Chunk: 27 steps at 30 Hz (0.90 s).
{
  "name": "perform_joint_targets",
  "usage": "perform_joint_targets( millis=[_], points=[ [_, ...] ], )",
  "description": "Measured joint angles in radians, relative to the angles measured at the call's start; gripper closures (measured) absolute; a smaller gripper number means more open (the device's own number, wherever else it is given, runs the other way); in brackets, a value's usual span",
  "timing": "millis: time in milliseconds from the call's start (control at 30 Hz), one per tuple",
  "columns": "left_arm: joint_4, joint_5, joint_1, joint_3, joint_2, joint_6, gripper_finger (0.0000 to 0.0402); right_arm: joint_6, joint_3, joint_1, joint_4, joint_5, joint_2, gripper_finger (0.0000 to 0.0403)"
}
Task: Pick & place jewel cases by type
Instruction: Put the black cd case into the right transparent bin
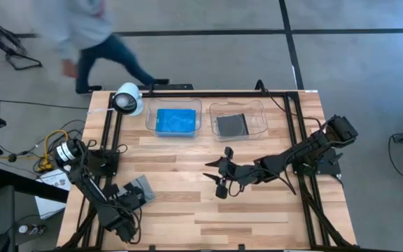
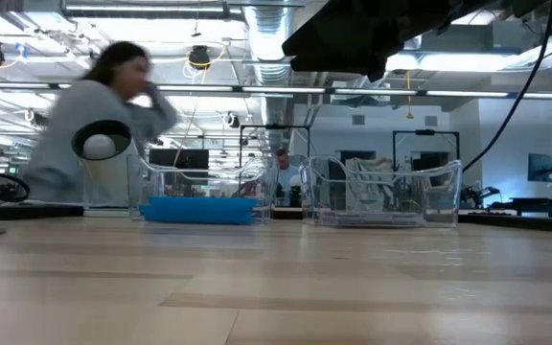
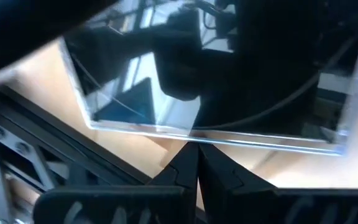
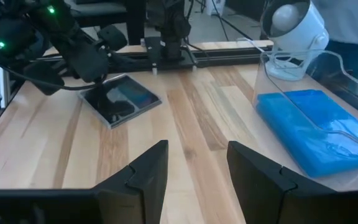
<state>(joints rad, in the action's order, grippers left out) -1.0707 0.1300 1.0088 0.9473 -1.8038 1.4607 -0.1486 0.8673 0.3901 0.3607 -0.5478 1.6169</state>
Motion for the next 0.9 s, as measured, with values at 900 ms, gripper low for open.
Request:
perform_joint_targets(
  millis=[900],
  points=[
    [0.035, -0.426, -0.168, -0.057, -0.006, -0.267, 0.0401, -0.222, 0.000, -0.013, -0.153, 0.090, 0.007, 0.0244]
  ],
)
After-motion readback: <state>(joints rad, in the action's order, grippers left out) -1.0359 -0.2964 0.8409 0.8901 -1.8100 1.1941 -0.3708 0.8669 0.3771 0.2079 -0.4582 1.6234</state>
